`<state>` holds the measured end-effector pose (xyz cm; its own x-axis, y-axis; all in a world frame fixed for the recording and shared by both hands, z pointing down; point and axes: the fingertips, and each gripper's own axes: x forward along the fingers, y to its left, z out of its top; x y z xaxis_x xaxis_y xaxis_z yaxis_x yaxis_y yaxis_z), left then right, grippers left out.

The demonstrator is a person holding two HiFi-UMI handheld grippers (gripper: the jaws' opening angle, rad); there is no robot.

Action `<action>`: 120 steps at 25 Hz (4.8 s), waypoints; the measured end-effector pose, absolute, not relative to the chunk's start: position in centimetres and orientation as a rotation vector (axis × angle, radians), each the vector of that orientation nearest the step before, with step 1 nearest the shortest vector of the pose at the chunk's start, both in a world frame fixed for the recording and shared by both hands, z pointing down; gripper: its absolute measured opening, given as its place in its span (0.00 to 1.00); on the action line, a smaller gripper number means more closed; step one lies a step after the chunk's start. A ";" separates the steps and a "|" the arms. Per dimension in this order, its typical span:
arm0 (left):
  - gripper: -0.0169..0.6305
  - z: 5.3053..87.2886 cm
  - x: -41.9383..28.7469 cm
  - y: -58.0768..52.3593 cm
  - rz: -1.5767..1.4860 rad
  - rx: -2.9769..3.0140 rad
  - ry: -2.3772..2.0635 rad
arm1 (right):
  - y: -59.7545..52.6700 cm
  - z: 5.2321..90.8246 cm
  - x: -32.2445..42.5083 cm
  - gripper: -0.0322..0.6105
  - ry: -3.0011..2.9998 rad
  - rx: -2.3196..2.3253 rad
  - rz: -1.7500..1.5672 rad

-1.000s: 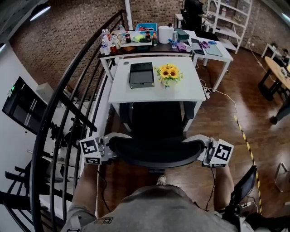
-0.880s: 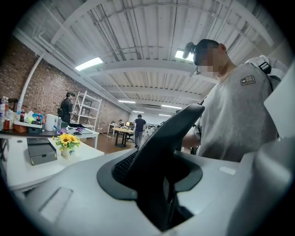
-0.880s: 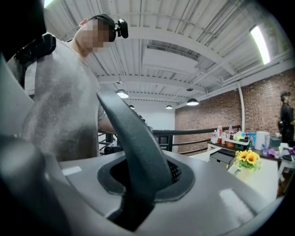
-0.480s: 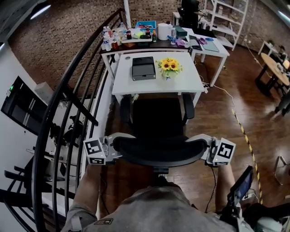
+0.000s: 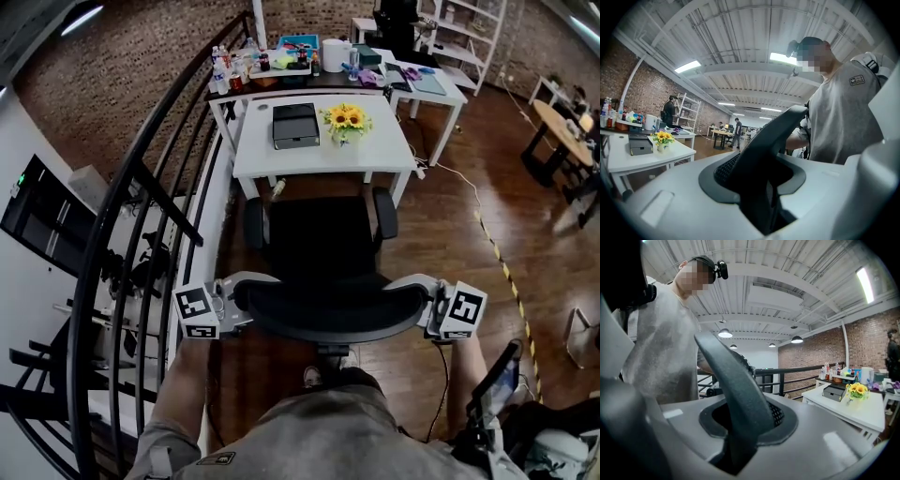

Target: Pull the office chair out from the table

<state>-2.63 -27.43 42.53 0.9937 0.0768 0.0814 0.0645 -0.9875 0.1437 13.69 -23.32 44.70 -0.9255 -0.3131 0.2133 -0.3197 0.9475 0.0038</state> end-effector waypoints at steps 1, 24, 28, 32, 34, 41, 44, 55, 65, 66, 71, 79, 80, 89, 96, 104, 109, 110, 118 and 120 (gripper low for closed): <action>0.26 42.5 -2.6 -26.8 0.130 2.993 0.109 | -22.7 44.7 13.7 0.22 -2.888 0.471 0.049; 0.26 42.5 -2.9 -13.5 0.089 2.996 -0.020 | -10.5 44.6 13.6 0.21 -2.914 0.336 0.008; 0.28 42.5 -4.1 -11.7 0.074 2.990 -0.054 | -8.3 44.5 12.4 0.21 -2.927 0.320 0.003; 0.28 42.4 -5.3 -10.1 0.070 2.978 -0.070 | -6.5 44.4 11.2 0.21 -2.932 0.308 0.005; 0.28 42.6 -5.9 -9.1 0.070 2.972 -0.058 | -5.4 44.5 10.5 0.21 -2.932 0.314 0.013; 0.28 42.5 -8.4 -5.9 0.076 2.970 -0.002 | -1.4 44.1 7.9 0.21 -2.949 0.347 0.018; 0.28 42.3 -9.2 -4.8 0.080 2.969 0.030 | -0.2 43.8 6.9 0.20 -2.947 0.359 0.022; 0.27 42.1 -11.9 -1.7 0.067 2.985 0.056 | 3.6 43.0 3.9 0.20 -2.971 0.404 0.047; 0.27 42.2 -12.9 -1.0 0.061 2.973 0.075 | 4.7 43.2 2.8 0.20 -2.972 0.439 0.081; 0.27 42.2 -12.9 -1.0 0.060 2.974 0.074 | 4.7 43.1 2.8 0.20 -2.974 0.441 0.080; 0.27 42.3 -13.0 -1.0 0.064 2.974 0.083 | 4.6 43.1 2.7 0.20 -2.971 0.442 0.074; 0.31 41.9 -13.4 -1.3 0.014 2.983 0.012 | 3.7 43.0 2.7 0.26 -2.960 0.545 0.045; 0.36 41.9 -13.6 -1.3 -0.010 2.986 -0.015 | 3.5 43.0 2.8 0.30 -2.957 0.596 0.039; 0.51 42.1 -16.9 -2.2 -0.132 3.000 -0.249 | 3.4 42.1 7.3 0.49 -2.835 1.116 -0.005; 0.51 43.0 -18.3 -1.2 -0.177 2.964 -0.471 | 4.8 42.2 9.5 0.49 -2.800 1.234 -0.003; 0.49 45.3 -20.7 4.2 -0.210 2.870 -0.784 | 9.5 44.3 9.1 0.47 -2.833 1.218 0.033; 0.43 46.5 -16.1 9.4 -0.181 2.882 -0.658 | 14.1 44.8 8.5 0.44 -2.881 1.148 0.037; 0.41 46.6 -15.2 10.4 -0.182 2.890 -0.629 | 15.2 45.0 8.4 0.43 -2.887 1.132 0.039; 0.26 46.7 -11.1 19.5 -0.217 2.920 -0.513 | 23.3 45.7 8.0 0.34 -2.925 1.052 0.024; 0.23 46.6 -10.7 21.8 -0.209 2.914 -0.509 | 24.8 46.0 7.6 0.33 -2.930 1.022 0.033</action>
<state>-10.70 21.80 46.64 0.9318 -0.3469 -0.1072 -0.3222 -0.9261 0.1964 7.64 24.84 45.96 -0.7826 -0.6210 0.0430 -0.6218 0.7831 -0.0074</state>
